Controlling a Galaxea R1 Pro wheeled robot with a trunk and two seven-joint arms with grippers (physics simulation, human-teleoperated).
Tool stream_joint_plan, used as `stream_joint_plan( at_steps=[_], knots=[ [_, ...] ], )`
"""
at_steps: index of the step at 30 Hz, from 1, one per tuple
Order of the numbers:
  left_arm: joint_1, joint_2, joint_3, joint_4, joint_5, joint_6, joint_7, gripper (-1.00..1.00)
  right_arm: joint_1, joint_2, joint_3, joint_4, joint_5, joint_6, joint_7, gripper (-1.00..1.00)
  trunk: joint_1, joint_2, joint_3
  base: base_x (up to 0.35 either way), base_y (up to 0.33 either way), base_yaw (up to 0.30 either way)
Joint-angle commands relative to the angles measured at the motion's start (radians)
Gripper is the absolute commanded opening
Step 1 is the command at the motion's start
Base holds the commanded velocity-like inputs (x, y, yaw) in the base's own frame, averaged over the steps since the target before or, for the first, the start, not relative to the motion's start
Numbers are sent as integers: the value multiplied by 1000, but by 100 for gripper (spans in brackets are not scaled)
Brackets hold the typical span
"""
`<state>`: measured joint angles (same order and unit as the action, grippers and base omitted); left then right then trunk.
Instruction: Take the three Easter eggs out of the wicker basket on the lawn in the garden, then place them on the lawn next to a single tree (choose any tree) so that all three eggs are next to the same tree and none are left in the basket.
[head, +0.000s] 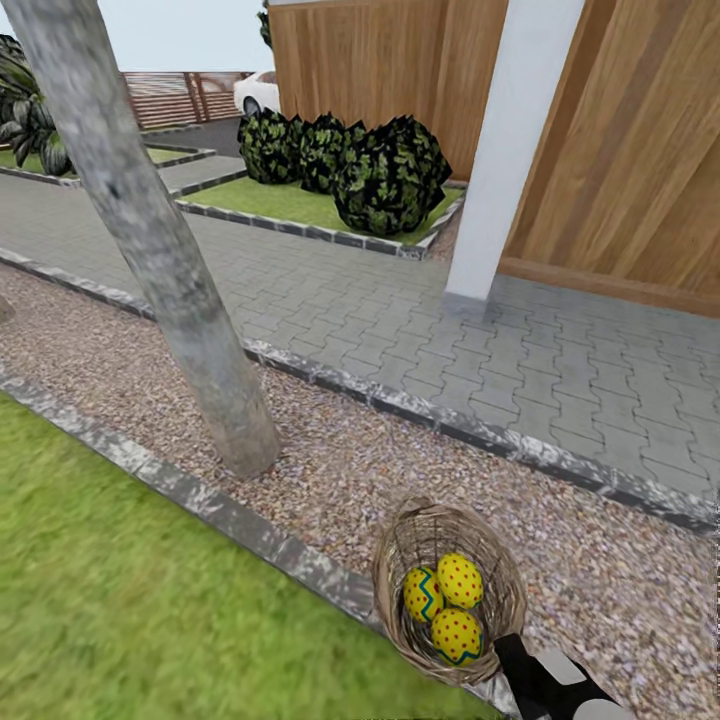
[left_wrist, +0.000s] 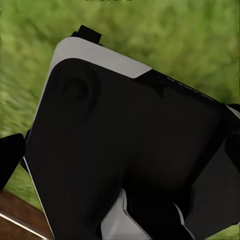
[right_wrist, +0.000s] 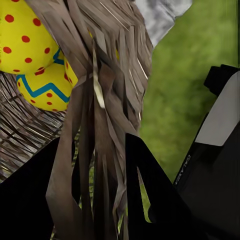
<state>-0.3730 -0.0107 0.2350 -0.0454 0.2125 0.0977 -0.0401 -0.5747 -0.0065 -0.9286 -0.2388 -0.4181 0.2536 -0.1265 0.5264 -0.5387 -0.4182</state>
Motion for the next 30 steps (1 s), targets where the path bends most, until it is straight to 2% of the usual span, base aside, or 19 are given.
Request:
stream_joint_plan(
  at_steps=[1,6,14,28,30],
  knots=[
    [0,-1,3,-2,8,7,-3,100,-1,0,4,-2,-18,4,-7,-100,0,-1,-2,0,221,-233],
    [0,-1,3,-2,7,7,-2,100,-1,0,4,-2,-18,4,-7,-100,0,-1,-8,0,192,-233],
    [0,-2,3,-4,8,7,-1,100,-1,0,4,-3,-18,4,-5,-100,0,-1,-16,0,4,-240],
    [0,0,3,-4,8,7,-1,100,-1,1,5,-3,-18,0,21,-100,0,-1,-16,0,0,-287],
    [0,9,3,-4,8,7,0,100,-1,1,5,-3,-18,0,21,-100,0,-1,-16,0,0,-289]
  ],
)
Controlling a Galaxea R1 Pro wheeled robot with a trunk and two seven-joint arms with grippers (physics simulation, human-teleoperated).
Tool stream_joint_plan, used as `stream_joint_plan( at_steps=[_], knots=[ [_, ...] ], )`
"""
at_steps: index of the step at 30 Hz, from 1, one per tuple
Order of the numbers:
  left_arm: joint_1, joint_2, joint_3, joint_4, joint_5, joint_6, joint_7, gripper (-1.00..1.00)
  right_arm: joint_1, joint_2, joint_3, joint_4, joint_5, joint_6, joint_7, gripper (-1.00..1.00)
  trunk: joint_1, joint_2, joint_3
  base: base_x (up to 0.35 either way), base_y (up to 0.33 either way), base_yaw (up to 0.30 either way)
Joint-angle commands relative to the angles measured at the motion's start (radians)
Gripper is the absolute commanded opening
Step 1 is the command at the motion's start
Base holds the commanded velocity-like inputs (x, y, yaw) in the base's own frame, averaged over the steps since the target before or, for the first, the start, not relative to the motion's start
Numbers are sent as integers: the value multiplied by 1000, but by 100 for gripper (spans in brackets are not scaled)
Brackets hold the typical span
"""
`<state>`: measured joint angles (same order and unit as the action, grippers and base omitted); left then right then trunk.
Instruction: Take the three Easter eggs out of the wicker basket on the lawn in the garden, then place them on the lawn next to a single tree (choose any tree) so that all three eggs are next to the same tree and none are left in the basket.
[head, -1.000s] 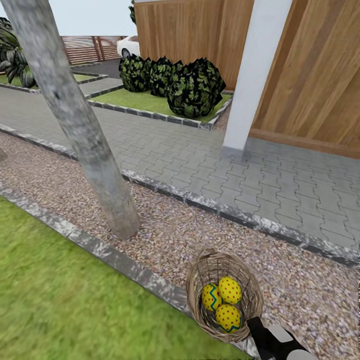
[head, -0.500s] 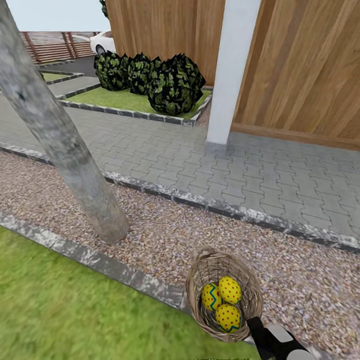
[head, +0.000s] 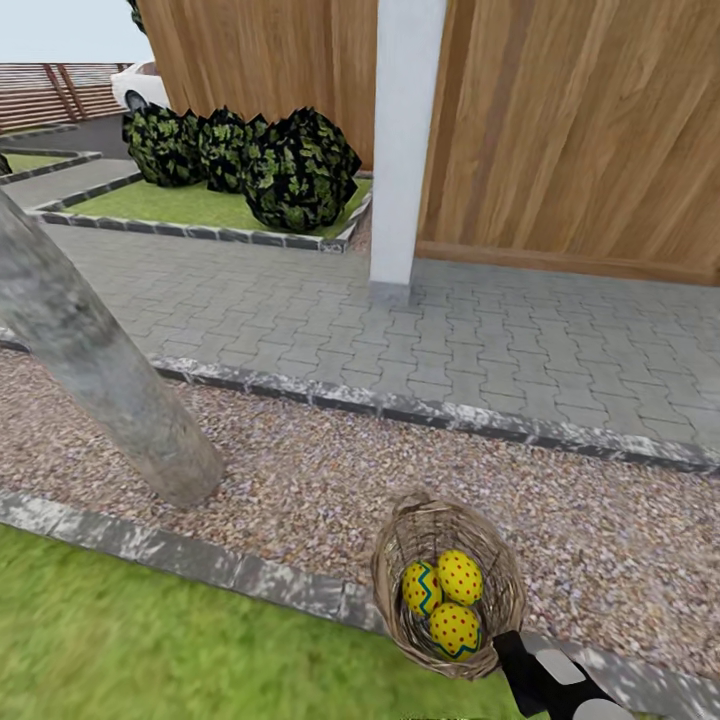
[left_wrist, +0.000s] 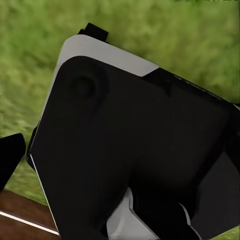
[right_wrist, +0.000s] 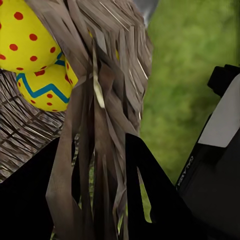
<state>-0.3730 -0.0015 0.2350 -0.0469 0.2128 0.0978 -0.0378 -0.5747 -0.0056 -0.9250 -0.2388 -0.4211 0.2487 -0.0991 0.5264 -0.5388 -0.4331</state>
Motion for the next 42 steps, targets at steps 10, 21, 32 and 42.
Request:
stream_joint_plan(
  at_steps=[10,21,32,42],
  knots=[
    [0,3,3,-2,8,7,-2,100,-1,-1,1,-3,-15,4,-7,-100,0,-1,-1,0,0,-289],
    [0,3,3,-2,8,6,-4,100,-1,1,2,-2,-14,4,-8,-100,0,-1,-1,6,27,-246],
    [0,3,3,-1,8,5,-4,100,-1,10,3,9,-15,-66,-8,-100,0,-1,-1,25,54,-2],
    [0,3,3,-1,9,5,-4,100,-1,3,6,0,21,-65,-15,-100,0,-1,-1,0,0,0]
  ],
)
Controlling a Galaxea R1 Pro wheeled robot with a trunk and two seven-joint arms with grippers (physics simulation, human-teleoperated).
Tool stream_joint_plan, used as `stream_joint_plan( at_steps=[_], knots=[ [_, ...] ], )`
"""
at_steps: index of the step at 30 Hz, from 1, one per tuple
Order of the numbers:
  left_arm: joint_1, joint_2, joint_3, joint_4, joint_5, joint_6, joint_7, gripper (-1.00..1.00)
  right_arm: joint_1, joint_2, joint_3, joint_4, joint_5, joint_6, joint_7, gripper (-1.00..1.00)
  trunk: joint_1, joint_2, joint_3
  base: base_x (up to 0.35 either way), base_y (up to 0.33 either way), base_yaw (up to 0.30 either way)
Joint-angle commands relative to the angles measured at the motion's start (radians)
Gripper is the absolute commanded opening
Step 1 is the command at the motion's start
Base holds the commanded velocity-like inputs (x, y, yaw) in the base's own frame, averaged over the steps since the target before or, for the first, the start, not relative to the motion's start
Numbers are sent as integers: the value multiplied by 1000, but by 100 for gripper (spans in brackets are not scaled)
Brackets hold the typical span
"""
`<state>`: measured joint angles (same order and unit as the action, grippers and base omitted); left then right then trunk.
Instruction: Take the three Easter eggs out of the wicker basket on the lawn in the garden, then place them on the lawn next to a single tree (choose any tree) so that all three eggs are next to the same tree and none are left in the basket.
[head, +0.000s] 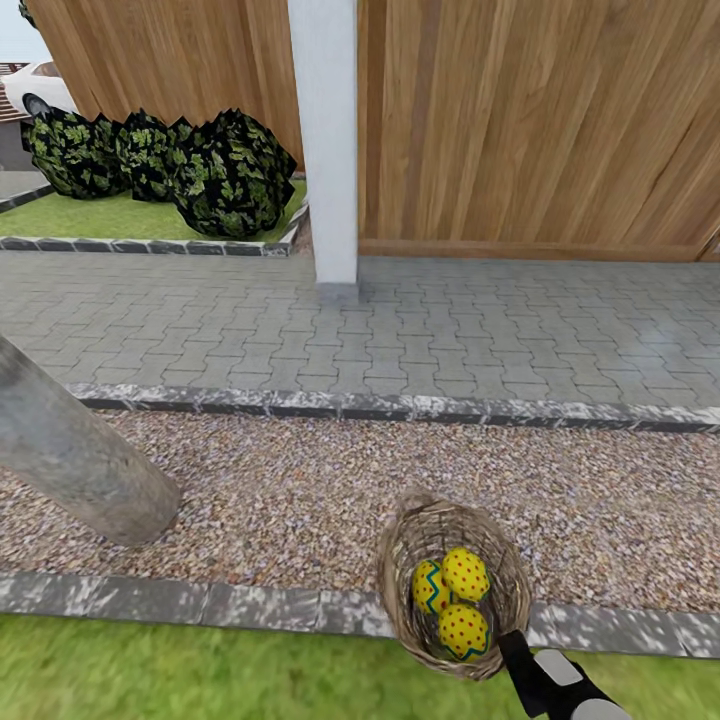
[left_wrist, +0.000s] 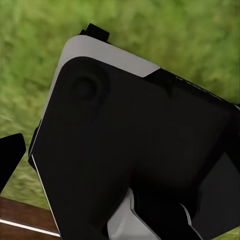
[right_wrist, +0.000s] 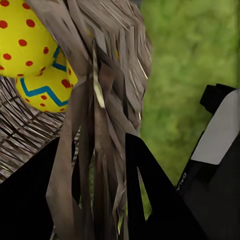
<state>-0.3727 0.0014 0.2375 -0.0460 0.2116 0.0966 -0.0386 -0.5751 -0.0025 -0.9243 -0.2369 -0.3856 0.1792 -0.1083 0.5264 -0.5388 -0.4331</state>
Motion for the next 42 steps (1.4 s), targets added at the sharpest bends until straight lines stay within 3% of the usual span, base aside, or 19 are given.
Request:
stream_joint_plan(
  at_steps=[1,3,5,19,42],
  knots=[
    [0,0,0,-2,11,6,-3,100,0,0,13,-4,-15,5,-6,-100,0,-1,-1,0,0,0],
    [0,0,0,-2,11,6,-3,100,-6,0,59,-6,-16,7,-8,-100,0,-1,-1,0,0,0],
    [0,0,0,-2,11,6,-3,100,-11,1,70,-7,-16,8,-9,-100,0,-1,-1,0,0,0],
    [0,-3,0,-2,11,6,-4,100,-43,6,71,-11,-21,14,-10,-100,0,-1,-1,0,7,0],
    [0,0,0,-3,11,5,-10,100,-43,7,71,-9,-22,14,-4,-100,0,-1,-1,63,271,0]
  ],
)
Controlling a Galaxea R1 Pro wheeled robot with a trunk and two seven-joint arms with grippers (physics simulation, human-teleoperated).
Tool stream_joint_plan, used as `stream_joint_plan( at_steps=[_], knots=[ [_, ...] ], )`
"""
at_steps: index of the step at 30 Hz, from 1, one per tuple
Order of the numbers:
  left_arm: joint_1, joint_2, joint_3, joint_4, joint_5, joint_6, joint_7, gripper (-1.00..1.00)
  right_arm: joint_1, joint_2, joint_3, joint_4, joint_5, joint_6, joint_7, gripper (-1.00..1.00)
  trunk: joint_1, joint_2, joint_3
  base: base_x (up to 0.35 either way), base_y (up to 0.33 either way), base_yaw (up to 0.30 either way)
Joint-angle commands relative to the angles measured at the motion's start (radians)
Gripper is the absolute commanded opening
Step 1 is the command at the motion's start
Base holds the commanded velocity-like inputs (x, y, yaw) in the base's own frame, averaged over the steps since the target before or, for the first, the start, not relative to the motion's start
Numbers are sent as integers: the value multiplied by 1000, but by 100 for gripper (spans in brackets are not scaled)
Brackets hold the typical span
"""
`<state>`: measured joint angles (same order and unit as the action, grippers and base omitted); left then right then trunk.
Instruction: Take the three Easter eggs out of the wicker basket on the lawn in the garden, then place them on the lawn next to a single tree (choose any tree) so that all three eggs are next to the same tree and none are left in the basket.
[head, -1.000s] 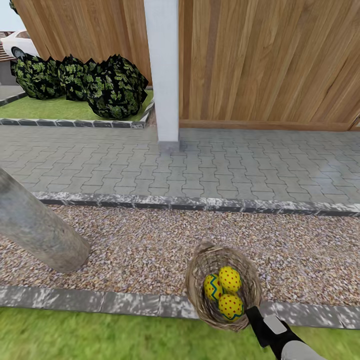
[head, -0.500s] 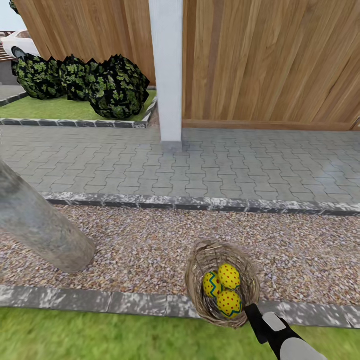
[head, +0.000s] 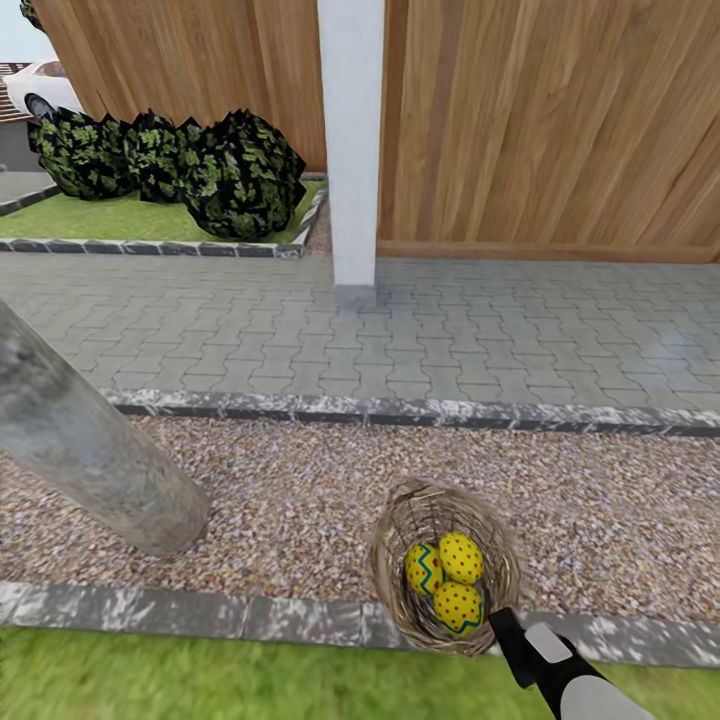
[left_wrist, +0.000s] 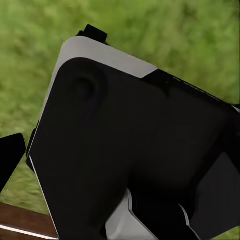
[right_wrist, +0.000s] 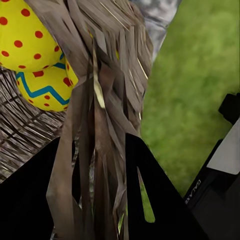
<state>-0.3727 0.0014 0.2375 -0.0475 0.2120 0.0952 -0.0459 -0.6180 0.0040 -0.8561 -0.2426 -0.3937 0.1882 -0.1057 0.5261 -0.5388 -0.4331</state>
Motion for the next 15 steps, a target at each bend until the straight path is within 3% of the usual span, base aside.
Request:
stream_joint_plan(
  at_steps=[1,12,15],
  knots=[
    [0,0,0,-1,10,6,-3,100,0,1,3,-4,-14,5,-7,-100,1,-1,-1,185,278,0],
    [0,0,0,-1,10,7,-5,100,0,1,3,-1,-14,4,-6,-100,1,-1,-1,179,281,0],
    [0,0,0,-1,10,7,-5,100,0,1,3,-1,-15,4,-6,-100,1,-1,-1,26,40,0]
  ],
)
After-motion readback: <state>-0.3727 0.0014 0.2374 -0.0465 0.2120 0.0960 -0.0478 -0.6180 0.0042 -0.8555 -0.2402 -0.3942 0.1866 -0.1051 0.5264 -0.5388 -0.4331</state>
